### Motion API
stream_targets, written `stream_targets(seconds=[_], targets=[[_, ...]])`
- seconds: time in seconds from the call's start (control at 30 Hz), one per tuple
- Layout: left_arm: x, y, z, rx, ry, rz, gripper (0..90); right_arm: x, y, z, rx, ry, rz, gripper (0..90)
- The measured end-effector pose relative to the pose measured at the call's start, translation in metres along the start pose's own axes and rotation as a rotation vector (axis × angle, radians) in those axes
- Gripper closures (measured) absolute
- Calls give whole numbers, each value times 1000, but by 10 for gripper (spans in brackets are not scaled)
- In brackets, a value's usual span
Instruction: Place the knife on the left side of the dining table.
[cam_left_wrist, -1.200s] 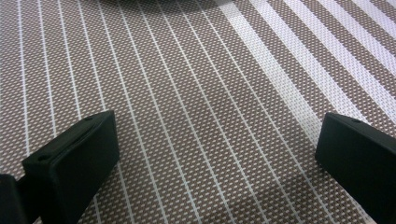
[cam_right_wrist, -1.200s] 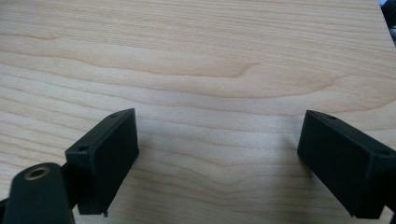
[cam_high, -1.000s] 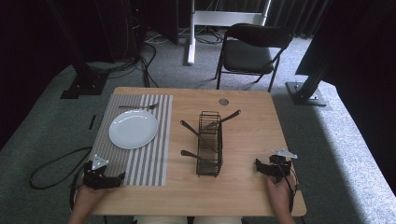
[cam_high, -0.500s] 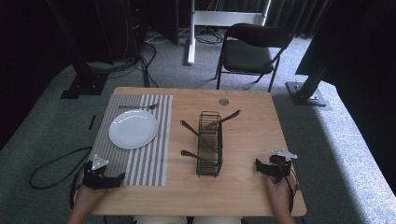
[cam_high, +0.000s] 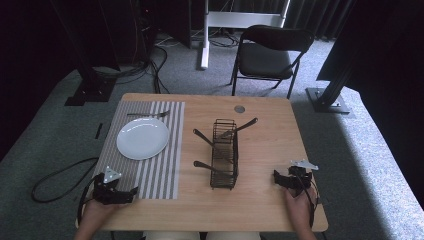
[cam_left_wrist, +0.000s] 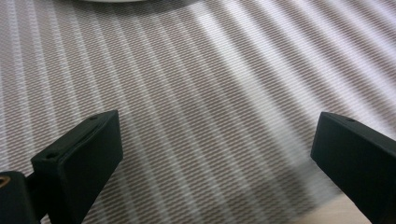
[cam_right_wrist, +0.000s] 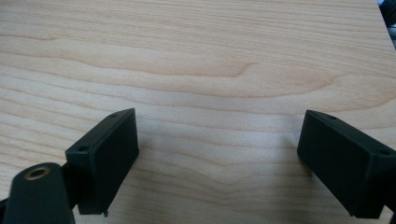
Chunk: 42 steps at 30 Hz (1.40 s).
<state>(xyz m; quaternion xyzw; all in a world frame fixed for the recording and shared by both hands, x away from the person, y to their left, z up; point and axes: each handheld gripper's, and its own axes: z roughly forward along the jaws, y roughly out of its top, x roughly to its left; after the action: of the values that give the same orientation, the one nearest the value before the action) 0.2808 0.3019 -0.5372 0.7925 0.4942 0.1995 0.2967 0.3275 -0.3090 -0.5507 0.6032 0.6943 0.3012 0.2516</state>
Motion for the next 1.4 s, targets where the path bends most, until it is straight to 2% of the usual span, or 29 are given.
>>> stream_targets(seconds=[0.07,0.1,0.2,0.23,0.27,0.33,0.43,0.5,0.53,0.63,0.83,0.87,0.93,1.07,1.13,1.2,1.23,1.33,1.4], targets=[[-7,4,-1,-5,-27,7,24,0,0,0,0,0,0,116],[-15,9,-1,-12,-52,25,24,0,0,0,0,0,0,116],[-24,13,-3,-18,-65,48,23,0,0,0,0,0,0,116],[-27,15,-4,-29,-89,45,24,0,0,0,0,0,0,116],[-30,18,-6,-39,-95,44,24,0,0,0,0,0,0,116],[-40,26,-12,-64,-128,65,24,0,0,0,0,0,0,116],[-48,32,-15,-74,-130,87,24,0,0,0,0,0,0,116],[-58,42,-23,-98,-164,110,24,0,0,0,0,0,0,116],[-58,42,-23,-98,-164,110,24,0,0,0,0,0,0,116],[-68,53,-32,-133,-218,122,24,0,0,0,0,0,0,116],[-93,72,-44,-165,-255,184,24,0,0,0,0,0,0,116],[-102,77,-46,-173,-261,204,24,0,0,0,0,0,0,116],[-105,79,-46,-179,-260,210,24,0,0,0,0,0,0,116],[-118,88,-49,-187,-283,250,24,0,0,0,0,0,0,116],[-120,91,-49,-190,-282,251,24,0,0,0,0,0,0,116],[-126,99,-50,-217,-305,250,24,0,0,0,0,0,0,116],[-128,101,-51,-223,-304,262,24,0,0,0,0,0,0,116],[-130,102,-51,-225,-307,264,24,0,0,0,0,0,0,116],[-136,109,-55,-247,-335,273,24,0,0,0,0,0,0,116]])
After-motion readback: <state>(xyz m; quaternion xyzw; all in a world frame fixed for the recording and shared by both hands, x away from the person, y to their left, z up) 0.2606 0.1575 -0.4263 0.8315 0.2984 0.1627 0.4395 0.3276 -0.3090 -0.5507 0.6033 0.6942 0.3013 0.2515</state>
